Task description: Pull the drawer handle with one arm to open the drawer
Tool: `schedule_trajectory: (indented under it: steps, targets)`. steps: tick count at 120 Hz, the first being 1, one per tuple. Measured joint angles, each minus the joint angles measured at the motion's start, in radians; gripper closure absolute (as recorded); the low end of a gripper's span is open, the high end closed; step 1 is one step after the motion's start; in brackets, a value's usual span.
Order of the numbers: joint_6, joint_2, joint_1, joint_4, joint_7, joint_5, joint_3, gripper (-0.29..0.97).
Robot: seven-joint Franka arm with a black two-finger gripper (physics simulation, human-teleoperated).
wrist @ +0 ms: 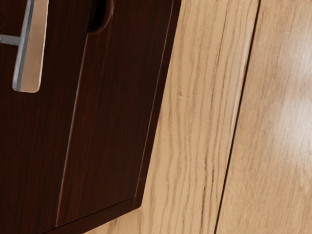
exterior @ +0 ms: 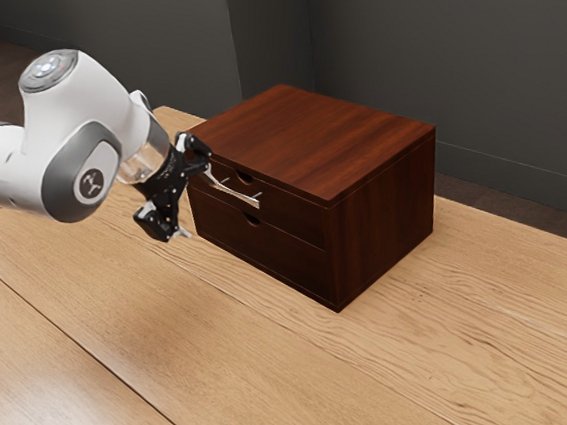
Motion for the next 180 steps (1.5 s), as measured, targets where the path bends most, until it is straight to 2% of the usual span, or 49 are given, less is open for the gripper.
schedule_trajectory:
  steps: [147, 180]
  targets:
    - [0.003, 0.116, -0.019, 0.092, -0.031, 0.003, -0.014, 0.0]
    - [0.001, 0.089, -0.025, 0.063, -0.046, 0.002, -0.007, 0.2]
